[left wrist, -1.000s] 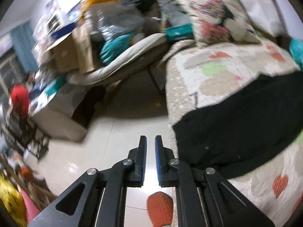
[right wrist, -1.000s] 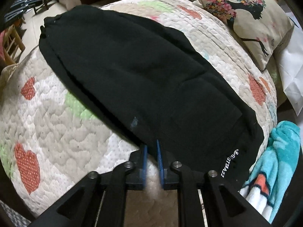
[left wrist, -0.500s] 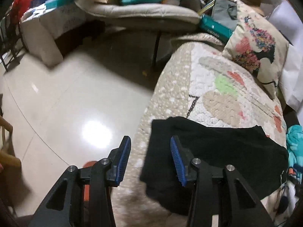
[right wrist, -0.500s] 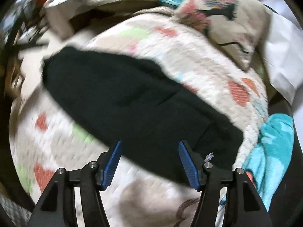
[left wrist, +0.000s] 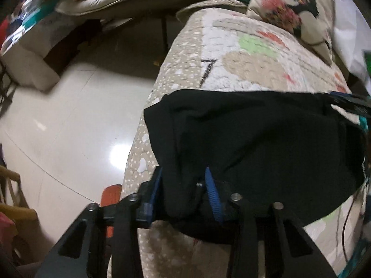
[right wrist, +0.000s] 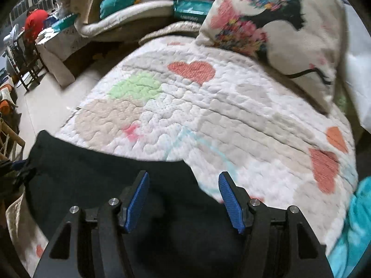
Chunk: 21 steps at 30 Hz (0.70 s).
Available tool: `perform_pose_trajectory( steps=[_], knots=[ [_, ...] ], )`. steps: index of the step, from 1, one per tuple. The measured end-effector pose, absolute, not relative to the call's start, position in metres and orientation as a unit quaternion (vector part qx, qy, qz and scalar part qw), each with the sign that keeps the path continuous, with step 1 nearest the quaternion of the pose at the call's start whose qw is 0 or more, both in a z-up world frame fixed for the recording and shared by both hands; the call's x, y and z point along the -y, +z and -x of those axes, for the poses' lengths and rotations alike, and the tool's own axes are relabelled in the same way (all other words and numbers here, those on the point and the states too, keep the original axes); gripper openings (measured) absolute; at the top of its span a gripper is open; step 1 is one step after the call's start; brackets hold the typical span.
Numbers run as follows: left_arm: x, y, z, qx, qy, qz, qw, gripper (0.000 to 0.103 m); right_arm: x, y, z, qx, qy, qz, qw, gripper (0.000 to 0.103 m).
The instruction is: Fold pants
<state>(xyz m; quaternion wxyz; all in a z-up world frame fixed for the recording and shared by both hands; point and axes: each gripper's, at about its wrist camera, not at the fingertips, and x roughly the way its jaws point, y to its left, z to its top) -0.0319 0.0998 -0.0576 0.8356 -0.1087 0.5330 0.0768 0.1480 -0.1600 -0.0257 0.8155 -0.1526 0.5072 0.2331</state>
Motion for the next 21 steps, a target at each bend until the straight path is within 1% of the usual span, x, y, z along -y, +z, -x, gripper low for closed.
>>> perform_pose_trajectory(
  steps=[1, 2, 4, 5, 8, 13, 16, 18, 19, 21],
  knots=[
    [-0.100, -0.056, 0.032, -0.534, 0.076, 0.107, 0.835, 0.025, 0.158, -0.032, -0.151, -0.517, 0.237, 0.151, 0.808, 0.050],
    [-0.101, -0.054, 0.034, -0.534, 0.076, 0.108, 0.835, 0.022, 0.154, -0.040, -0.154, -0.530, 0.241, 0.154, 0.798, 0.008],
    [-0.106, -0.051, 0.039, -0.533, 0.070, 0.121, 0.835, 0.019, 0.153, -0.041, -0.153, -0.522, 0.238, 0.162, 0.803, 0.006],
    [-0.108, -0.050, 0.042, -0.533, 0.067, 0.131, 0.833, 0.018, 0.154, -0.039, -0.153, -0.519, 0.238, 0.159, 0.805, 0.003],
    [-0.110, -0.050, 0.046, -0.536, 0.058, 0.147, 0.829, 0.018, 0.161, -0.034, -0.164, -0.511, 0.218, 0.149, 0.818, 0.002],
    [-0.102, -0.054, 0.053, -0.547, 0.057, 0.135, 0.824, 0.018, 0.174, -0.028, -0.194, -0.503, 0.158, 0.145, 0.837, 0.000],
    [-0.099, -0.054, 0.054, -0.557, 0.049, 0.116, 0.821, 0.021, 0.184, -0.028, -0.208, -0.508, 0.124, 0.149, 0.839, 0.001],
    [-0.101, -0.053, 0.055, -0.564, 0.045, 0.116, 0.817, 0.027, 0.190, -0.023, -0.207, -0.512, 0.140, 0.123, 0.839, 0.002],
    [-0.107, -0.051, 0.056, -0.565, 0.045, 0.136, 0.812, 0.028, 0.193, -0.020, -0.205, -0.512, 0.151, 0.109, 0.838, 0.004],
    [-0.118, -0.044, 0.060, -0.558, 0.044, 0.181, 0.809, 0.029, 0.196, -0.013, -0.192, -0.514, 0.182, 0.085, 0.834, 0.024]
  ],
)
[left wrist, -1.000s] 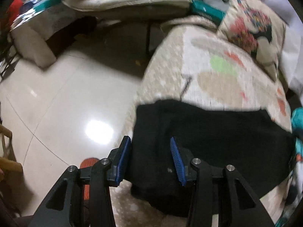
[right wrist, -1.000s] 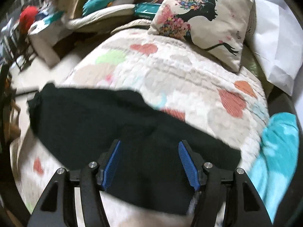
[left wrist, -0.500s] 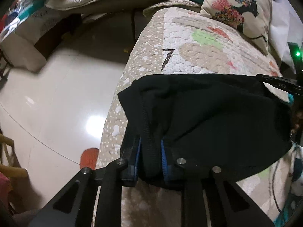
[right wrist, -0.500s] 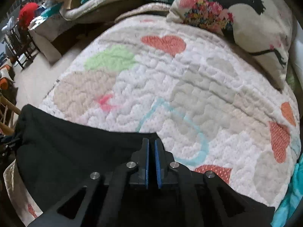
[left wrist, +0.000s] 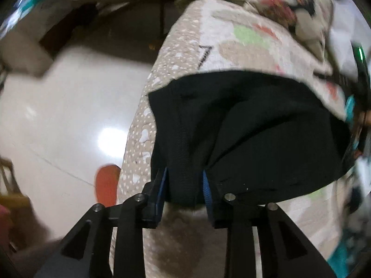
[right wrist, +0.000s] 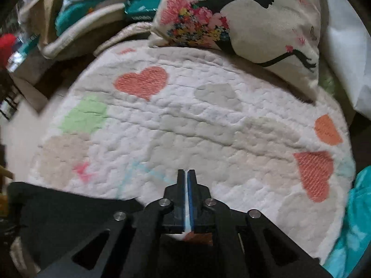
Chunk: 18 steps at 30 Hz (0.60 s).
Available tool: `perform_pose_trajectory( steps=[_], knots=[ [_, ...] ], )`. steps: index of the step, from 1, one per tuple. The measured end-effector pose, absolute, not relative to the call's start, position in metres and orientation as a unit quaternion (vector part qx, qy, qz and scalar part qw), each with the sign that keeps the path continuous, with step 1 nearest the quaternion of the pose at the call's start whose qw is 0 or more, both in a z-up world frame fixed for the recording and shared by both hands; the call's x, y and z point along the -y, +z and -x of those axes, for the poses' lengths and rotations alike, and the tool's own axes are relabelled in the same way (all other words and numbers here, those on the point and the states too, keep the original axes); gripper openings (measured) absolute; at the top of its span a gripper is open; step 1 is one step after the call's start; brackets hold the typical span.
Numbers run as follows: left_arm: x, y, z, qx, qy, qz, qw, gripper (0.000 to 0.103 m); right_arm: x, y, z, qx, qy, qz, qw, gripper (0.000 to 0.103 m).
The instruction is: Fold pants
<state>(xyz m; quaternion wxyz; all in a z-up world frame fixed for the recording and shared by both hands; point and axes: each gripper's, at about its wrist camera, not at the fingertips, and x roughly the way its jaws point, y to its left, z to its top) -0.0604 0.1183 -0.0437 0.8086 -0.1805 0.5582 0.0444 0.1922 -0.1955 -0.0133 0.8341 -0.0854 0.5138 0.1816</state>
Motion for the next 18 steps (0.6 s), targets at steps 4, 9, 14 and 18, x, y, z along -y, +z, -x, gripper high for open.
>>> perform_pose_trajectory(
  steps=[4, 9, 14, 18],
  knots=[
    [-0.120, -0.025, 0.060, -0.527, 0.044, 0.196, 0.825, 0.039, 0.181, -0.004, -0.167, -0.499, 0.236, 0.080, 0.830, 0.069],
    [-0.077, -0.027, 0.041, -0.514, 0.008, 0.128, 0.848, 0.041, 0.149, -0.027, -0.160, -0.513, 0.248, 0.130, 0.812, 0.069],
    [-0.046, -0.052, 0.046, -0.556, -0.003, 0.022, 0.831, 0.036, 0.134, -0.050, -0.158, -0.533, 0.231, 0.170, 0.796, 0.010],
    [-0.049, -0.050, 0.051, -0.568, -0.023, 0.035, 0.822, 0.027, 0.141, -0.046, -0.165, -0.528, 0.217, 0.158, 0.806, 0.005]
  ],
)
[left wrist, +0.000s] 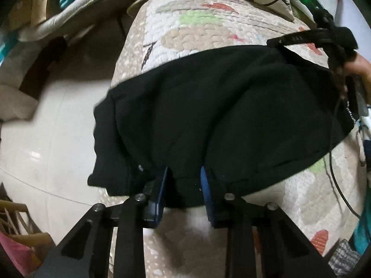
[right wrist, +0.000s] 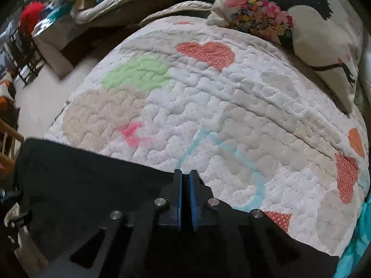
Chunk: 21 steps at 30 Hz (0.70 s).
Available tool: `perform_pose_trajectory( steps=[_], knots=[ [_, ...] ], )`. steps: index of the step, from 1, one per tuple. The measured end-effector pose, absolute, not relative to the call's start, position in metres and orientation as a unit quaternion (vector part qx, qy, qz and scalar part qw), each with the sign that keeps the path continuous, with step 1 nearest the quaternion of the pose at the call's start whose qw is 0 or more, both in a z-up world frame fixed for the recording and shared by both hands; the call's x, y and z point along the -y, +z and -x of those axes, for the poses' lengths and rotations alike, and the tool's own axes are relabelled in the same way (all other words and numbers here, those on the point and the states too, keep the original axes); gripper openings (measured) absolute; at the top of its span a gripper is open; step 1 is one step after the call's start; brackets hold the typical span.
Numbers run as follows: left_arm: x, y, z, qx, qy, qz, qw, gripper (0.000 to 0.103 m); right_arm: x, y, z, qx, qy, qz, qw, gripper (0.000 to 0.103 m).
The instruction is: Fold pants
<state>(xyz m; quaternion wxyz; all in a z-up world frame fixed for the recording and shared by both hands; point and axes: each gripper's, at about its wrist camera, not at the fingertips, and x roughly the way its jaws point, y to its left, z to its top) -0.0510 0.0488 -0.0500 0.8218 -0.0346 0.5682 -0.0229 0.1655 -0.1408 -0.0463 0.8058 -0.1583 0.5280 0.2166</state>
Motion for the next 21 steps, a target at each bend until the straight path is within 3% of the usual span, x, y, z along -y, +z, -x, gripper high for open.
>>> perform_pose_trajectory(
  steps=[4, 10, 12, 14, 16, 21],
  knots=[
    [-0.051, -0.048, 0.056, -0.584, -0.033, 0.040, 0.810, 0.026, 0.141, -0.046, -0.181, -0.522, 0.178, 0.164, 0.818, 0.001],
    [-0.069, -0.050, 0.070, -0.645, -0.067, 0.082, 0.756, 0.027, 0.166, -0.039, -0.190, -0.529, 0.139, 0.130, 0.827, 0.003],
    [-0.077, -0.040, 0.076, -0.643, -0.067, 0.091, 0.758, 0.027, 0.184, -0.024, -0.183, -0.523, 0.136, 0.114, 0.833, 0.013],
    [-0.082, -0.021, 0.075, -0.623, -0.070, 0.100, 0.773, 0.029, 0.210, -0.002, -0.169, -0.509, 0.132, 0.098, 0.845, 0.051],
    [-0.078, 0.000, 0.067, -0.594, -0.069, 0.097, 0.796, 0.039, 0.238, 0.018, -0.151, -0.493, 0.121, 0.094, 0.856, 0.070],
    [-0.018, 0.022, 0.040, -0.542, -0.118, 0.055, 0.830, 0.054, 0.313, 0.038, -0.117, -0.513, 0.087, 0.064, 0.852, 0.070]
  ],
)
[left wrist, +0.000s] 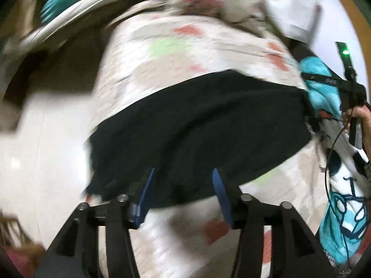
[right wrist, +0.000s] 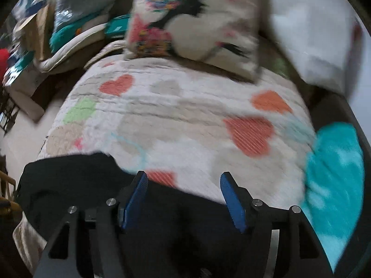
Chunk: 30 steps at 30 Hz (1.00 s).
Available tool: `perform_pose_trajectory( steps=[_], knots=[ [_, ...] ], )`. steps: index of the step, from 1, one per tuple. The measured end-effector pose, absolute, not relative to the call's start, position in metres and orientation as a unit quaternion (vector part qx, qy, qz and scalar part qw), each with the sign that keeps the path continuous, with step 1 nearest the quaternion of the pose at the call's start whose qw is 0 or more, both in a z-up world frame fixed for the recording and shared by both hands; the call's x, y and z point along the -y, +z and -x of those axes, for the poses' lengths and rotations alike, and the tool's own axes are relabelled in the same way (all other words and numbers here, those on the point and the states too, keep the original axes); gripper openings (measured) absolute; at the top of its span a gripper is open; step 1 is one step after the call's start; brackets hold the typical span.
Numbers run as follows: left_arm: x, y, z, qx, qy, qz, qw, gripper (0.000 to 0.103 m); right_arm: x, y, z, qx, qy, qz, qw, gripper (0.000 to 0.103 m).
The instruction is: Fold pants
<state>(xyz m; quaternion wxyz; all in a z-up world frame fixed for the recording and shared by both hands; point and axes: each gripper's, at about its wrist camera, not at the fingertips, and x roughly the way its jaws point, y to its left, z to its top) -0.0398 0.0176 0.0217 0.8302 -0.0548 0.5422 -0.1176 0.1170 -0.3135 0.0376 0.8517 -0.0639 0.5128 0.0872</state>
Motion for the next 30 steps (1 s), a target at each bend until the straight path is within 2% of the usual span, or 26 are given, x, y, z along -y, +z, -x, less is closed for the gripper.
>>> perform_pose_trajectory(
  steps=[5, 8, 10, 11, 12, 13, 14, 16, 19, 22, 24, 26, 28, 30],
  knots=[
    [0.045, -0.012, 0.016, -0.522, -0.134, -0.024, 0.842, 0.054, 0.361, 0.014, -0.101, -0.550, 0.042, 0.024, 0.834, 0.070],
    [0.057, -0.045, 0.025, -0.547, -0.149, -0.019, 0.823, 0.054, 0.373, -0.007, -0.097, -0.566, 0.013, 0.025, 0.824, 0.070],
    [0.053, -0.048, 0.036, -0.513, -0.155, -0.035, 0.844, 0.055, 0.372, -0.021, -0.098, -0.575, 0.009, 0.034, 0.817, 0.070],
    [0.055, -0.047, 0.040, -0.506, -0.161, -0.051, 0.846, 0.055, 0.372, -0.024, -0.098, -0.576, 0.013, 0.030, 0.817, 0.057],
    [0.053, -0.047, 0.041, -0.504, -0.164, -0.053, 0.847, 0.055, 0.372, -0.025, -0.098, -0.572, 0.028, 0.014, 0.820, 0.040],
    [0.052, -0.047, 0.039, -0.501, -0.166, -0.047, 0.848, 0.055, 0.371, -0.024, -0.099, -0.572, 0.036, 0.003, 0.820, 0.029],
    [0.048, -0.046, 0.039, -0.501, -0.168, -0.034, 0.848, 0.055, 0.366, -0.022, -0.098, -0.564, 0.033, 0.014, 0.825, 0.022],
    [0.046, -0.048, 0.031, -0.502, -0.169, -0.008, 0.848, 0.055, 0.357, -0.018, -0.098, -0.554, 0.028, 0.049, 0.831, 0.014],
    [0.052, -0.049, 0.023, -0.503, -0.171, 0.012, 0.847, 0.055, 0.364, -0.010, -0.101, -0.541, 0.000, 0.054, 0.840, 0.012],
    [0.052, -0.050, 0.024, -0.504, -0.173, 0.011, 0.846, 0.055, 0.372, -0.012, -0.107, -0.548, -0.017, 0.048, 0.835, 0.014],
    [0.054, -0.048, 0.021, -0.507, -0.174, 0.015, 0.844, 0.055, 0.367, -0.020, -0.108, -0.561, -0.032, 0.077, 0.824, 0.033],
    [0.048, -0.044, 0.020, -0.509, -0.179, 0.033, 0.841, 0.055, 0.371, -0.023, -0.106, -0.560, -0.059, 0.094, 0.821, 0.061],
    [0.040, -0.038, 0.018, -0.506, -0.182, 0.055, 0.842, 0.055, 0.377, -0.021, -0.104, -0.560, -0.070, 0.089, 0.821, 0.066],
    [0.030, -0.031, 0.015, -0.498, -0.178, 0.075, 0.846, 0.055, 0.382, -0.013, -0.097, -0.558, -0.067, 0.055, 0.825, 0.066]
  ],
)
